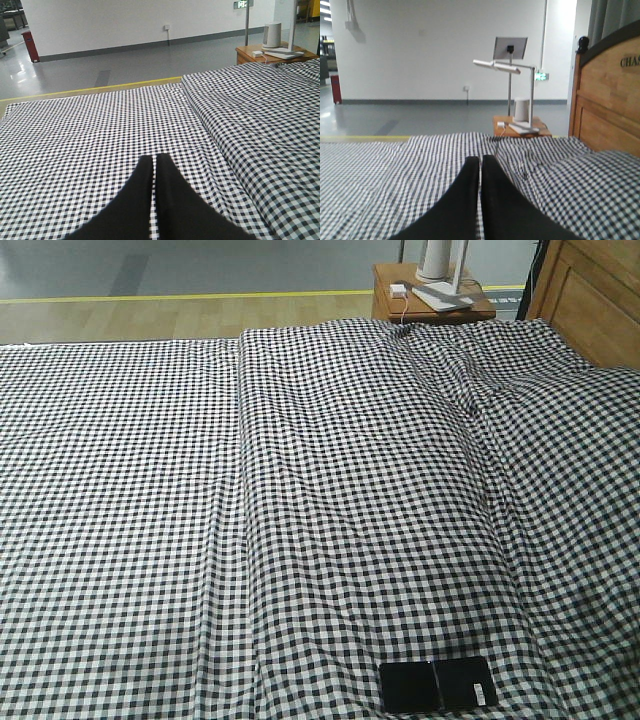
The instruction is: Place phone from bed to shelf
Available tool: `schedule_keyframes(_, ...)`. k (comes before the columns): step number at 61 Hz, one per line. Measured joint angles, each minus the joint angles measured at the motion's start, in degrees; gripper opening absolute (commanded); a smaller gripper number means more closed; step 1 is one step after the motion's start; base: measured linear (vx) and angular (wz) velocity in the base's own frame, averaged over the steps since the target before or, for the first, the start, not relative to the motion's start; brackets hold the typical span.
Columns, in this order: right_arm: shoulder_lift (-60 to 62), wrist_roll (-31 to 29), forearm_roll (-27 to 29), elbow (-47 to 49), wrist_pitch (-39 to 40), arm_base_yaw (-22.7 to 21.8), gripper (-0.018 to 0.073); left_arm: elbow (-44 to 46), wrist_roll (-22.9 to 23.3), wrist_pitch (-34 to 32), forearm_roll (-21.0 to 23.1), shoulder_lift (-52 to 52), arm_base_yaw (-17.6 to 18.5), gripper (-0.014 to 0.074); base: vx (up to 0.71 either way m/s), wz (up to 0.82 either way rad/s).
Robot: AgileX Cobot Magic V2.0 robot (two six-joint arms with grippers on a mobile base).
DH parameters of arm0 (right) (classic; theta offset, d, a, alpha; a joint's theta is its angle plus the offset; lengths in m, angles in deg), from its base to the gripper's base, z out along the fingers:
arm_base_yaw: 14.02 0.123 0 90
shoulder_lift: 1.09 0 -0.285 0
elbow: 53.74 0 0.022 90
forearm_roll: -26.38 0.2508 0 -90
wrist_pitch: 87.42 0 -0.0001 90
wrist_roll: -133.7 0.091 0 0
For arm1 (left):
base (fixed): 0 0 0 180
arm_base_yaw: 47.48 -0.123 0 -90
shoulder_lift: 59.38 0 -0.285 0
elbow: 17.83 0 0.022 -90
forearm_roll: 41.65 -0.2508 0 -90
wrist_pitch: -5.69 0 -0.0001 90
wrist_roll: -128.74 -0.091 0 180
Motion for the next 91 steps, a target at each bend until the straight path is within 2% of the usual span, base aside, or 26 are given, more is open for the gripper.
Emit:
schedule_keyframes(12,0.00,0.00,0.00,0.23,11.17,0.00,-0.0006,0.00,0.00,0.00,0.00,0.00,0.00,0.0001,0.00,0.00)
schedule_keyframes(19,0.00,0.00,0.00,4.09,11.73,0.00,-0.0006,0.00,0.00,0.00,0.00,0.00,0.00,0.0001,0.00,0.00)
schedule_keyframes(32,-0.25,-0.94,0.00,18.51,9.79,0.00,-0.0006,0.00,0.00,0.00,0.00,0.00,0.00,0.0001,0.00,0.00)
schedule_keyframes(46,-8.90,-1.05,0.00,35.70,-5.37,0.00,-0.0006,0.00,0.00,0.00,0.00,0.00,0.00,0.0001,0.00,0.00)
schedule_keyframes(59,-21.96,-1.05,0.00,46.70,-18.98,0.00,-0.0005,0.00,0.00,0.00,0.00,0.00,0.00,0.0001,0.00,0.00)
schedule_keyframes(78,-39.30,-1.05,0.00,48.14,-34.19,0.00,0.0020,0.00,0.00,0.00,0.00,0.00,0.00,0.0001,0.00,0.00)
schedule_keyframes(86,-45.19,-1.05,0.00,48.14,-39.56,0.00,0.0095,0.00,0.00,0.00,0.00,0.00,0.00,0.0001,0.00,0.00)
schedule_keyframes(91,-48.55,-1.05,0.00,48.14,-41.87,0.00,0.0188,0.00,0.00,0.00,0.00,0.00,0.00,0.0001,0.00,0.00)
